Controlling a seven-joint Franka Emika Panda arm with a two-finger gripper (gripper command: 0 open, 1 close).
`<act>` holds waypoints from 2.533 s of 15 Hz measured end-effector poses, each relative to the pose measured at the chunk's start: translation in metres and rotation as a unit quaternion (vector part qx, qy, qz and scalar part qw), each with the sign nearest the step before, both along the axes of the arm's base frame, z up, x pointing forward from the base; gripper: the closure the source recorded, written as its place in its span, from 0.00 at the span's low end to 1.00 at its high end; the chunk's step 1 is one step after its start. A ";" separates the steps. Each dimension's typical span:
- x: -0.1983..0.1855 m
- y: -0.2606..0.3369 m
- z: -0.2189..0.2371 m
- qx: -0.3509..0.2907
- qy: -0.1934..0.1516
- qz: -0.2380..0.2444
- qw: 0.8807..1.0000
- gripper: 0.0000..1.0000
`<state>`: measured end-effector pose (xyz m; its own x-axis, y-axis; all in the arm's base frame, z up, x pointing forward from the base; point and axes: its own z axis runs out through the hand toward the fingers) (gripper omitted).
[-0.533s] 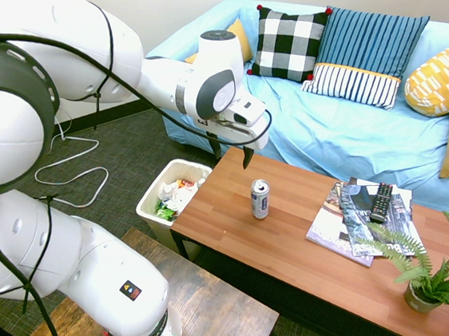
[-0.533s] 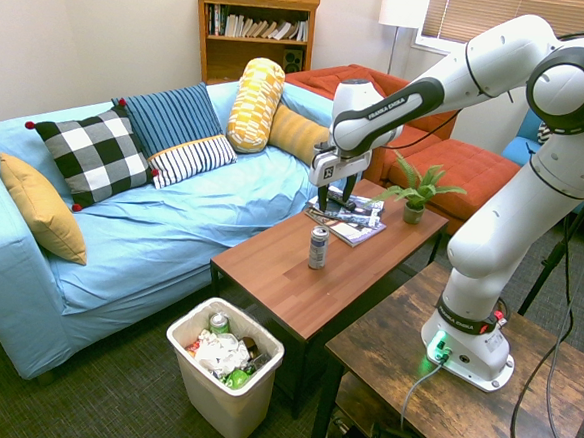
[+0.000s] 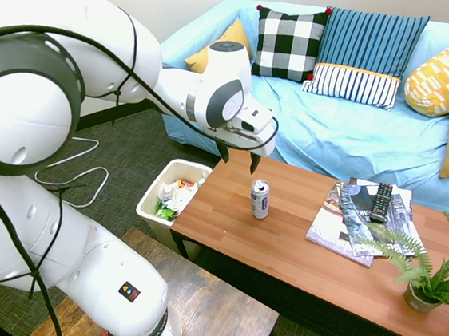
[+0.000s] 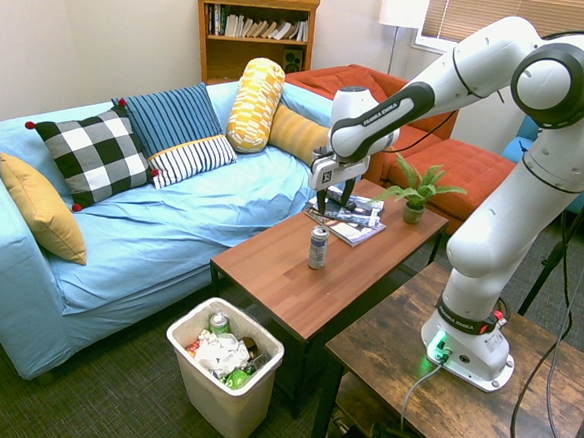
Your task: Throw the can in the trash bin
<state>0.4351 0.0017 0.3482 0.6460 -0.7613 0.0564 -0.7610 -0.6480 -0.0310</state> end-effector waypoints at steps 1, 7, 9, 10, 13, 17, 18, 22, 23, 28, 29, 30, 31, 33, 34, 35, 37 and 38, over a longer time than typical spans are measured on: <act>0.004 -0.006 -0.004 -0.001 -0.002 -0.007 1.000 0.00; 0.042 -0.027 -0.033 0.006 0.001 -0.028 1.000 0.00; 0.054 -0.026 -0.047 0.008 0.008 -0.028 1.000 0.00; 0.059 -0.026 -0.054 0.008 0.013 -0.030 0.999 0.00; 0.073 -0.027 -0.074 0.005 0.026 -0.034 0.999 0.00; 0.087 -0.027 -0.097 0.001 0.040 -0.035 0.999 0.00; 0.087 -0.025 -0.102 0.001 0.045 -0.033 0.998 0.00; 0.087 -0.015 -0.129 -0.003 0.062 -0.033 0.998 0.00; 0.086 -0.012 -0.135 -0.004 0.065 -0.033 0.997 0.00; 0.083 -0.017 -0.155 -0.010 0.077 -0.041 0.996 0.00; 0.083 -0.019 -0.157 -0.011 0.079 -0.043 0.996 0.00; 0.082 -0.021 -0.160 -0.012 0.081 -0.045 0.996 0.00; 0.081 -0.022 -0.163 -0.012 0.084 -0.046 0.995 0.00; 0.081 -0.025 -0.166 -0.013 0.087 -0.048 0.995 0.00; 0.080 -0.027 -0.168 -0.014 0.089 -0.049 0.995 1.00; 0.080 -0.028 -0.170 -0.014 0.090 -0.050 0.995 1.00; 0.079 -0.029 -0.174 -0.013 0.094 -0.050 0.994 1.00; 0.079 -0.028 -0.177 -0.012 0.096 -0.051 0.994 1.00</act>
